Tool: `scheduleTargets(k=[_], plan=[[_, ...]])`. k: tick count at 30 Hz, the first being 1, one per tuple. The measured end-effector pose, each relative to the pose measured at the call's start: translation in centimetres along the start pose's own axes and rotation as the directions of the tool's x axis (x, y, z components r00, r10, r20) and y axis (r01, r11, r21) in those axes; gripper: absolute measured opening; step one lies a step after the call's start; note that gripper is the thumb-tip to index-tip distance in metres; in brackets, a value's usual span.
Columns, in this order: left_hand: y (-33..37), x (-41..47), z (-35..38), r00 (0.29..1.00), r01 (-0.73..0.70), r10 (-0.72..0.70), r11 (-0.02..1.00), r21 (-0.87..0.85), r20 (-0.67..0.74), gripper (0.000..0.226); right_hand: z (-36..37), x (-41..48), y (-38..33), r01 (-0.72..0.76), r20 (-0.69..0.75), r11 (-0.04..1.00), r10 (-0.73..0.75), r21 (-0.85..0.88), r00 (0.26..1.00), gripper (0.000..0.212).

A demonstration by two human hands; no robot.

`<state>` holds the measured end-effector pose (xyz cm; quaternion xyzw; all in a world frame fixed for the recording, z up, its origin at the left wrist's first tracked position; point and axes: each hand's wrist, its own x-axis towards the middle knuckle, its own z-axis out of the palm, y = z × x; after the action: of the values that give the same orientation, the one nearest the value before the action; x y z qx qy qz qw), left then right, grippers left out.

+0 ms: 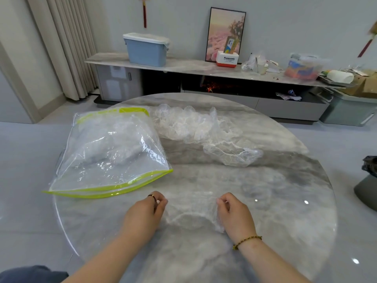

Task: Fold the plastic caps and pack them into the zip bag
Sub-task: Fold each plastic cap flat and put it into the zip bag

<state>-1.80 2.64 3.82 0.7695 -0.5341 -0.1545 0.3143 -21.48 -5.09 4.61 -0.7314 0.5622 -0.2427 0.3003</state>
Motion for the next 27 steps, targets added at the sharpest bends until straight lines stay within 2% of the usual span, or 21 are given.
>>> scheduleTargets(k=[2,4,8,11,12,13,14,15,16,18,21,23,24,27], plan=[[0.3,0.2,0.4,1.0,0.024,-0.023,0.996,0.091,-0.003,0.022,0.3,0.6,0.0,-0.046,0.005,0.997,0.046,-0.058,0.999,0.033],[0.4,0.5,0.9,0.998,0.044,-0.05,0.981,0.189,0.025,0.008,0.4,1.1,0.0,-0.051,0.027,0.978,0.057,-0.203,0.998,0.03],[1.2,0.8,0.7,0.993,0.027,-0.07,0.924,0.381,0.099,0.032,0.2,1.3,-0.4,0.06,0.05,0.89,-0.041,-0.452,0.998,0.016],[1.4,1.3,0.4,0.981,0.046,-0.124,0.892,0.45,0.146,0.022,0.0,1.5,-0.9,0.06,-0.015,0.829,-0.083,-0.557,0.996,0.03],[1.6,1.4,0.1,0.98,0.05,-0.133,0.887,0.459,0.15,0.025,0.2,1.7,-0.7,0.09,-0.093,0.814,-0.174,-0.574,0.98,0.038],[1.7,1.5,-0.1,0.976,0.066,-0.154,0.881,0.468,0.152,0.033,0.6,2.0,-0.3,0.14,-0.19,0.808,-0.297,-0.572,0.936,0.043],[1.6,1.6,-0.3,0.975,0.087,-0.17,0.884,0.459,0.142,0.037,0.9,2.0,0.1,0.228,-0.288,0.794,-0.448,-0.564,0.846,0.04],[1.4,1.6,-0.5,0.974,0.12,-0.19,0.892,0.437,0.12,0.037,1.0,1.9,-0.2,0.324,-0.343,0.77,-0.562,-0.55,0.753,0.034],[1.2,1.7,-0.7,0.97,0.159,-0.22,0.894,0.418,0.1,0.036,1.3,1.5,-0.7,0.429,-0.34,0.739,-0.639,-0.52,0.69,0.03],[0.7,1.6,-1.1,0.952,0.239,-0.293,0.89,0.388,0.087,0.036,2.2,0.1,-2.0,0.626,-0.275,0.651,-0.754,-0.429,0.596,0.027],[0.2,1.2,-1.7,0.923,0.284,-0.349,0.901,0.326,0.16,0.04,4.6,-2.5,-2.8,0.784,-0.006,0.511,-0.839,-0.353,0.544,0.039],[0.2,0.8,-1.9,0.898,0.292,-0.356,0.921,0.256,0.258,0.043,5.7,-3.5,-2.4,0.804,0.199,0.483,-0.8,-0.346,0.566,0.058],[0.3,0.6,-2.0,0.885,0.291,-0.351,0.93,0.225,0.307,0.044,5.9,-3.7,-2.2,0.793,0.266,0.504,-0.758,-0.341,0.596,0.064],[0.4,-0.4,-2.7,0.853,0.276,-0.33,0.943,0.187,0.405,0.049,5.2,-3.5,-2.1,0.727,0.324,0.602,-0.651,-0.331,0.687,0.063]])
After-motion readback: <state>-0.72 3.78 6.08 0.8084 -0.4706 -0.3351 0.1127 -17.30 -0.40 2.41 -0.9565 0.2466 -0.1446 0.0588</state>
